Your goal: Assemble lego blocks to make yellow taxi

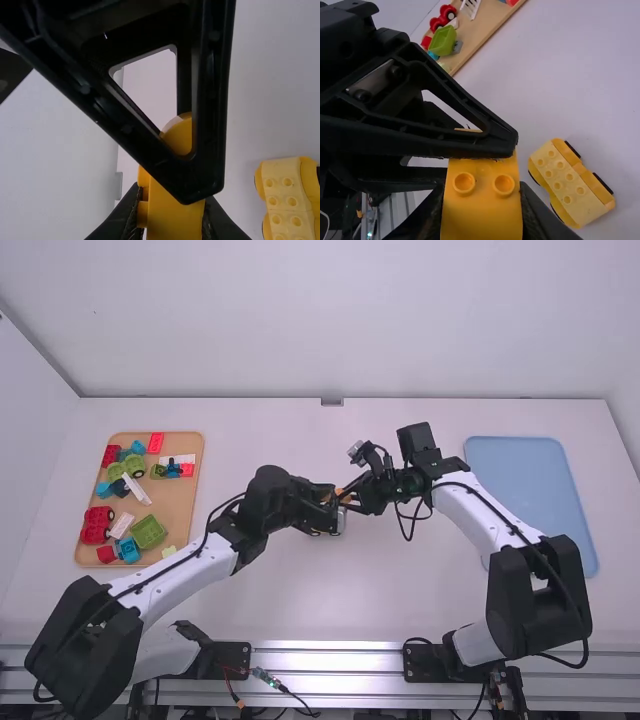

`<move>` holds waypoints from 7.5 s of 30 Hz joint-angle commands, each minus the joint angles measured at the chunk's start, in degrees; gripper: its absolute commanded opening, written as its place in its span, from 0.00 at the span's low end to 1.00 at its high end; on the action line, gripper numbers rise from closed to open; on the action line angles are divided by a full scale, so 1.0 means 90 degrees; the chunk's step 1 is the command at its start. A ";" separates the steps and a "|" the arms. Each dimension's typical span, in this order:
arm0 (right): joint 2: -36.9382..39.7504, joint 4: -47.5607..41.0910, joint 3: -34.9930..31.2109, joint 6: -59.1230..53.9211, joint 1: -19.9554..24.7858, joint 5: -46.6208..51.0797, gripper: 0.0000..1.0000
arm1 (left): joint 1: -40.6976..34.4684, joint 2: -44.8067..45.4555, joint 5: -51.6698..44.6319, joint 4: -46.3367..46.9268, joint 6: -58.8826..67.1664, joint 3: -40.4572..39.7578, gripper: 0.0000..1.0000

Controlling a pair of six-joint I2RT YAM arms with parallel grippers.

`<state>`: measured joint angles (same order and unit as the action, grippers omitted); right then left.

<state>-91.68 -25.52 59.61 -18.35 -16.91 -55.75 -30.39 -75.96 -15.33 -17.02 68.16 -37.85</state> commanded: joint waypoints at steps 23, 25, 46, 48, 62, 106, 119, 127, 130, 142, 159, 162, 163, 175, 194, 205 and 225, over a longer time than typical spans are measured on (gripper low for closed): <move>0.0124 -0.0216 0.0168 -0.1095 0.0206 0.0814 0.02 | 0.0287 0.0525 -0.0782 0.1457 -0.1637 -0.0464 0.99; 0.0124 -0.0359 0.0175 -0.1469 0.0204 0.1052 0.01 | 0.0367 0.0527 -0.1192 0.2327 -0.1632 -0.0877 0.99; 0.0299 -0.1423 0.0172 -0.5540 -0.0092 0.1183 0.00 | 0.0801 -0.1389 -0.3871 0.4374 -0.1690 -0.2545 0.96; 0.0374 -0.1583 0.0172 -0.5816 -0.0075 0.1180 0.00 | 0.0814 -0.1489 -0.3871 0.4471 -0.1632 -0.2596 0.88; 0.0554 -0.1642 0.0172 -0.5843 -0.0168 0.1149 0.00 | 0.0838 -0.1518 -0.3959 0.4447 -0.1644 -0.2514 0.68; 0.0552 -0.1188 0.0165 -0.5637 0.0136 0.0359 0.00 | 0.1292 -0.1440 -0.4835 0.2460 -0.2812 -0.1583 0.70; 0.0552 -0.1192 0.0165 -0.5666 -0.0012 0.0398 0.00 | 0.1333 -0.1440 -0.4840 0.2045 -0.3101 -0.1440 0.61; 0.0552 -0.1192 0.0165 -0.5678 0.0012 0.0384 0.00 | 0.1333 -0.1440 -0.4857 0.2096 -0.3101 -0.1440 0.49; 0.0552 -0.1190 0.0165 -0.5678 -0.0015 0.0381 0.00 | 0.1328 -0.1440 -0.4860 0.2057 -0.3101 -0.1440 0.45; 0.0552 -0.1090 0.0165 -0.5654 -0.0087 0.0362 0.00 | 0.1328 -0.1440 -0.4903 0.2072 -0.3099 -0.1440 0.25; 0.0552 -0.1056 0.0165 -0.5408 0.0085 0.0583 0.99 | 0.1341 -0.1440 -0.4187 0.2361 -0.3084 -0.1443 0.18; 0.0552 -0.1090 0.0121 -0.5513 0.0265 0.0466 0.99 | 0.1341 -0.1440 -0.4024 0.2623 -0.2759 -0.1443 0.16; 0.0552 -0.1008 0.0000 -0.5705 0.0393 0.0287 0.99 | 0.1341 -0.1440 -0.4024 0.2815 -0.2441 -0.1443 0.13; 0.0484 0.2059 -0.1887 -0.4758 0.0770 -0.0325 0.99 | 0.2329 -0.1440 -0.4954 0.3592 -0.1095 -0.1440 0.05; -0.1049 0.5309 -0.2623 -0.3798 0.0172 -0.0500 0.99 | 0.2793 -0.1445 -0.5559 0.2064 -0.0969 -0.0301 0.02; -0.1952 0.5360 -0.2154 -0.3983 0.0158 -0.0891 0.99 | 0.2798 -0.1447 -0.5503 0.0452 -0.2144 0.0318 0.02; -0.2392 0.5314 -0.1950 -0.4063 0.0114 -0.0991 0.99 | 0.2846 -0.2744 -0.5695 0.1035 -0.1236 -0.0469 0.01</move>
<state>-111.48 22.46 41.25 -54.57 -15.38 -63.61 -5.23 -100.42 -63.96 -8.19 53.95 -40.99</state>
